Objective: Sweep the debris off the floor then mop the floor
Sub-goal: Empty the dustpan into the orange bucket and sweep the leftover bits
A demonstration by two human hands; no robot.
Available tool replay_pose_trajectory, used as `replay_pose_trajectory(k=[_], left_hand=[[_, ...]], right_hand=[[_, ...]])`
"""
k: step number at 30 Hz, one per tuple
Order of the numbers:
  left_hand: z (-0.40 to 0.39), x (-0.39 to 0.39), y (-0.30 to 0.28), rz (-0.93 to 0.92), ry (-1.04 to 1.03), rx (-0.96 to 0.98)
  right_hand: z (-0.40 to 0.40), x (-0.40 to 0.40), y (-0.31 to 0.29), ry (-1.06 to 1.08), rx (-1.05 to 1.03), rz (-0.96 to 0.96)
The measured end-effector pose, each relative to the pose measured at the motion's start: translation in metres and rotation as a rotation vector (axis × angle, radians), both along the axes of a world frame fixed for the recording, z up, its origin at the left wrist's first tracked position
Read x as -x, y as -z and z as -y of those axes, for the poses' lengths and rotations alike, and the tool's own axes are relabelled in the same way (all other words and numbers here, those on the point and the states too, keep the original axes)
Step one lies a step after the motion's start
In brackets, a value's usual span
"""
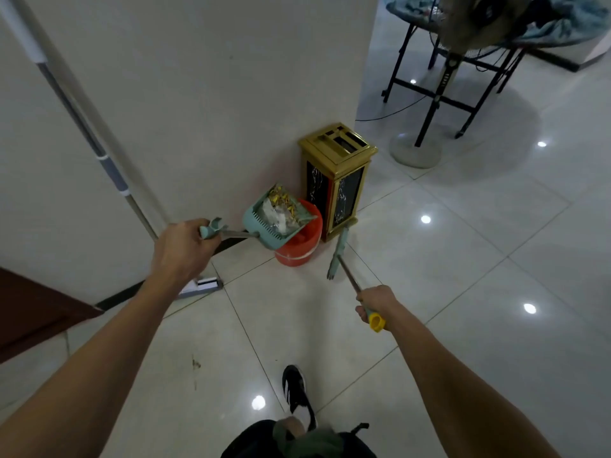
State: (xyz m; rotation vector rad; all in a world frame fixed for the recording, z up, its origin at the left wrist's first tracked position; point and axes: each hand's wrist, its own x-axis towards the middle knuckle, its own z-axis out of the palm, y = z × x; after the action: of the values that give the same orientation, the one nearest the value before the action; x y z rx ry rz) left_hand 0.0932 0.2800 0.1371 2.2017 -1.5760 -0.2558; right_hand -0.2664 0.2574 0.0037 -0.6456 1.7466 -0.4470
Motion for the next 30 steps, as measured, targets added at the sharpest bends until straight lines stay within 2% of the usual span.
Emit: replay_pose_trajectory(k=[12, 20, 30], left_hand=[[0.091, -0.004, 0.020, 0.343, 0.222, -0.061], [0.125, 0.032, 0.027, 0.440, 0.277, -0.221], [0.149, 0.088, 0.031, 0.629, 0.413, -0.292]], right_hand=[[0.063, 0.002, 0.008, 0.015, -0.003, -0.001], [0.083, 0.028, 0.005, -0.054, -0.007, -0.004], [0.102, 0.061, 0.013, -0.068, -0.051, 0.033]])
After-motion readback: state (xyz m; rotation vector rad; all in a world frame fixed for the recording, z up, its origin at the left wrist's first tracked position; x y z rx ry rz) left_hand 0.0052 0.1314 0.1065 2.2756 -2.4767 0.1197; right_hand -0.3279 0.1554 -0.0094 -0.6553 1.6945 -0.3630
